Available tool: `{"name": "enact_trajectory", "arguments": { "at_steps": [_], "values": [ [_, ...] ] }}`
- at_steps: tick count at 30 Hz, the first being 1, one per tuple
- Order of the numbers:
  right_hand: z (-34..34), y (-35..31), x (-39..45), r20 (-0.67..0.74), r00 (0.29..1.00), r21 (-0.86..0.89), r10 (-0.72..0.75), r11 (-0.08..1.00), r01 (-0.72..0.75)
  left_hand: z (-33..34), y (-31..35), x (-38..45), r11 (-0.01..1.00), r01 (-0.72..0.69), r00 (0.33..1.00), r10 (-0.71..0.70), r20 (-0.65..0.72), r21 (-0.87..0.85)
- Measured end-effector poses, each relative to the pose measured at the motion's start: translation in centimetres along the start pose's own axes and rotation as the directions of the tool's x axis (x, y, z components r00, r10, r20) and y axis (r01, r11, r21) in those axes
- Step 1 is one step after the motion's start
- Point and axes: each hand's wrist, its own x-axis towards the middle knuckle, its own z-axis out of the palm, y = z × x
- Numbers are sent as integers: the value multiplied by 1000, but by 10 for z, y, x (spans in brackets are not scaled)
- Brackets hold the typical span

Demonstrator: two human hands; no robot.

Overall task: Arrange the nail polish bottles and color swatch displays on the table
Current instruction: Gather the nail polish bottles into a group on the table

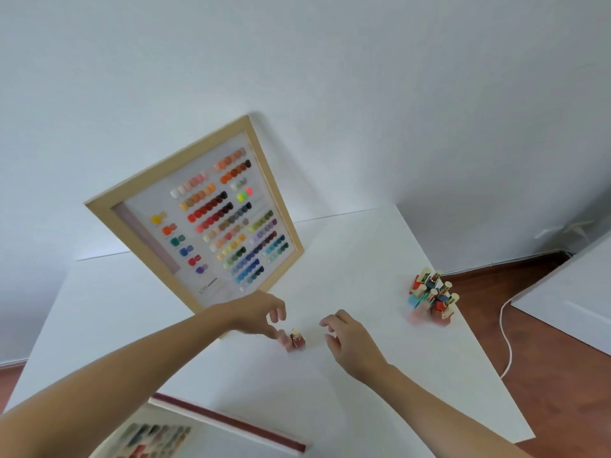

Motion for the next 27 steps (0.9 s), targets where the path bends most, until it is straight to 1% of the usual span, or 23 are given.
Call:
{"name": "enact_trajectory", "arguments": {
  "at_steps": [5, 9, 12, 17, 22, 27],
  "values": [
    [23, -21, 14, 57, 998, 19, 41, 999, -42, 12, 2, 4, 995, -16, 1000, 17, -8, 98],
    [36, -30, 20, 81, 992, 31, 92, 995, -95, 21, 9, 12, 991, 8, 1000, -5, -26, 135],
    [41, -33, 21, 72, 989, 35, 126, 991, -128, 26, 10, 19, 986, 30, 998, -21, -62, 163],
    [42, -34, 23, 60, 988, 37, 145, 988, -147, 33, 8, 27, 990, 59, 995, -47, -88, 130],
    [38, -27, 17, 48, 990, 57, 134, 989, -137, 32, 10, 32, 986, 45, 995, -29, -97, 163],
    [23, -9, 1, -13, 986, 96, 163, 982, -161, 26, 18, 43, 985, 16, 994, 3, -113, 171]
  ]
}}
